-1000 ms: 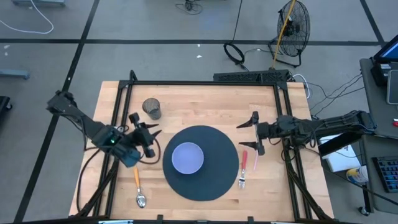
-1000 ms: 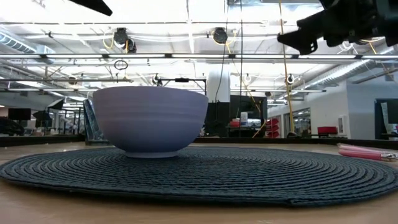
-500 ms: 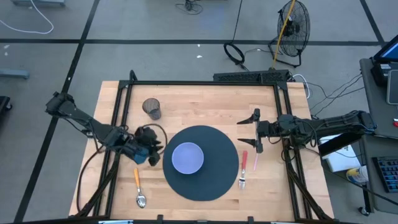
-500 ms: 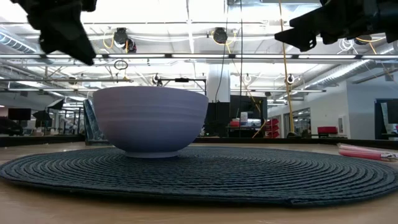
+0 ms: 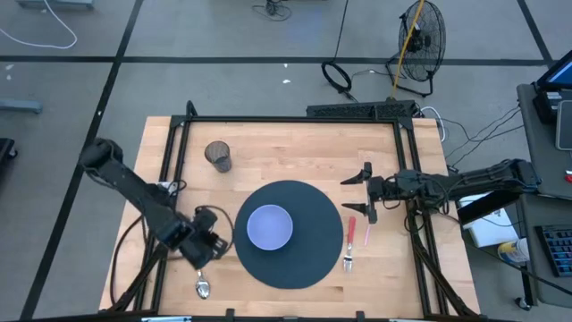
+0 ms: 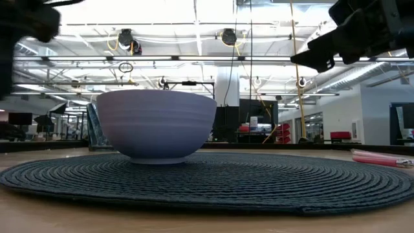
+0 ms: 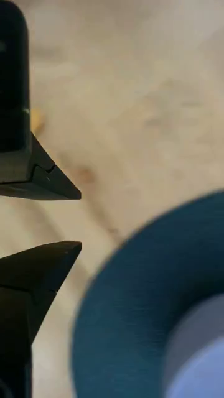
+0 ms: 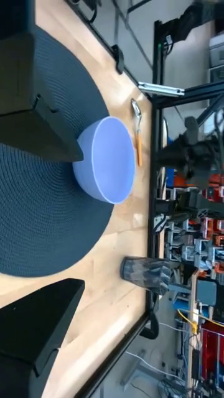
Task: Pick & Place Utensil
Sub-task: Put the orange spoon into the purple bowl
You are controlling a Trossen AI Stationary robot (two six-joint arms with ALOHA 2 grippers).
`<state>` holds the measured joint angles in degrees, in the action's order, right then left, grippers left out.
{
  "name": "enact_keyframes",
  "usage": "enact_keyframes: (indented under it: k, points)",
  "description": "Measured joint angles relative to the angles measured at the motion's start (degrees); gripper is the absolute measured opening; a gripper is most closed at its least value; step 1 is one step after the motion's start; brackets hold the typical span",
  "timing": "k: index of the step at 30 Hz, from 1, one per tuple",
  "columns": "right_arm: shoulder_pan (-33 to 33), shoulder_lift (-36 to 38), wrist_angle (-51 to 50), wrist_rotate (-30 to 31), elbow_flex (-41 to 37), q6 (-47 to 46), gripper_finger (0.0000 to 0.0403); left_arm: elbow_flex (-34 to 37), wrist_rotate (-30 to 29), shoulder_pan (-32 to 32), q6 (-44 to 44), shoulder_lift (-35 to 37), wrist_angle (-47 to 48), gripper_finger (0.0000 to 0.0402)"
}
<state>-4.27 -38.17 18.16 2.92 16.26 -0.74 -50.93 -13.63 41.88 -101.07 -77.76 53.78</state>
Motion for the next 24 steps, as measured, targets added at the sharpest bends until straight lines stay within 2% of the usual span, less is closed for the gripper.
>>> enact_keyframes:
  k: [3,10,15,19,24]
  points:
    - [0.0,0.0,2.3,0.0,-0.9,-0.1,0.0318,-1.4,2.9,3.3,-6.7,-2.1,0.1,0.0120]
    - [0.0,0.0,4.3,0.0,-1.1,2.8,0.0318,-5.4,4.3,9.6,-18.1,-6.6,0.4,0.0119]
    - [0.0,0.0,4.3,0.0,-1.2,4.5,0.0318,-5.6,9.9,11.7,-27.8,-9.0,-0.3,0.0120]
    - [0.0,0.0,4.3,0.0,-1.2,5.1,0.0318,-5.6,13.3,12.3,-30.7,-10.2,-1.4,0.0120]
    - [0.0,0.0,4.1,0.0,-1.2,6.2,0.0318,-5.6,12.1,11.6,-28.8,-11.6,-2.6,0.0120]
